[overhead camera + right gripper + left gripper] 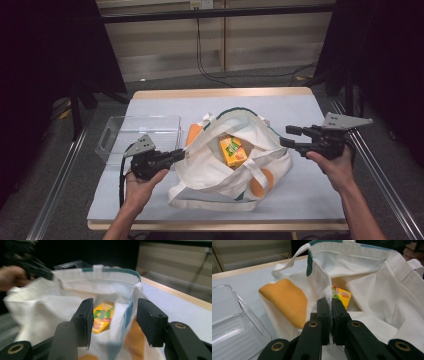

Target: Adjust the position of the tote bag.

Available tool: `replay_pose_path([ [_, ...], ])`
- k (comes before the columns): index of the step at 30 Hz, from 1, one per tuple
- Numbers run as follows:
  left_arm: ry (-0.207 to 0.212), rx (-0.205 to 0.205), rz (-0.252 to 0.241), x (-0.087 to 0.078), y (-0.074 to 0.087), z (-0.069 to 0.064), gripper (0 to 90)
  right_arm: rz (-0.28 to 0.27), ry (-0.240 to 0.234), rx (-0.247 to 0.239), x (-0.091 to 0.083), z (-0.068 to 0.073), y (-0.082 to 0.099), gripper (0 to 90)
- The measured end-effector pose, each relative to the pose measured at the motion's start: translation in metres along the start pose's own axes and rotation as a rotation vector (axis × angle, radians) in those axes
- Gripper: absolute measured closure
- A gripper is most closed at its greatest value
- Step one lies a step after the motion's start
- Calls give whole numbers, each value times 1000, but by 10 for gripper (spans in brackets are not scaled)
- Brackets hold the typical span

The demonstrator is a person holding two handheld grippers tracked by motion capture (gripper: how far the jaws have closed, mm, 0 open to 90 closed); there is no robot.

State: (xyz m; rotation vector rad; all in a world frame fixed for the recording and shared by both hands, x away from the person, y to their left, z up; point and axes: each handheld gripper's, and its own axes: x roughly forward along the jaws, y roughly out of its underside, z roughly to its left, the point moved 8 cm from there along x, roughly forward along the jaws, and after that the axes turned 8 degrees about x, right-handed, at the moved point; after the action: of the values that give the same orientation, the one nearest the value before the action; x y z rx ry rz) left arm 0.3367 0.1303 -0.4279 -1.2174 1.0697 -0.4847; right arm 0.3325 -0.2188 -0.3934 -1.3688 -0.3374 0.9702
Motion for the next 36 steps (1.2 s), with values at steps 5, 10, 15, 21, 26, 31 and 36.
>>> replay_pose_path([
  [5, -50, 5, 22, -3, 2, 7, 871, 123, 26, 26, 31, -13, 14, 638],
  [10, -72, -34, 65, -5, 18, 17, 881, 189, 41, 20, 31, -21, 36, 886],
  [15, -89, -53, 108, -9, 37, 28, 884, 212, 87, 34, 21, -37, 53, 891],
  [21, -99, -62, 156, -8, 52, 35, 885, 241, 132, 17, 23, -48, 70, 892],
  [26, -91, -62, 193, -2, 66, 33, 886, 272, 163, 37, 26, -63, 89, 892],
  [31, -82, -69, 217, 3, 78, 35, 886, 302, 177, 33, 34, -69, 101, 892],
  [36, -85, -94, 241, 7, 88, 34, 886, 314, 185, 43, 39, -72, 109, 892],
])
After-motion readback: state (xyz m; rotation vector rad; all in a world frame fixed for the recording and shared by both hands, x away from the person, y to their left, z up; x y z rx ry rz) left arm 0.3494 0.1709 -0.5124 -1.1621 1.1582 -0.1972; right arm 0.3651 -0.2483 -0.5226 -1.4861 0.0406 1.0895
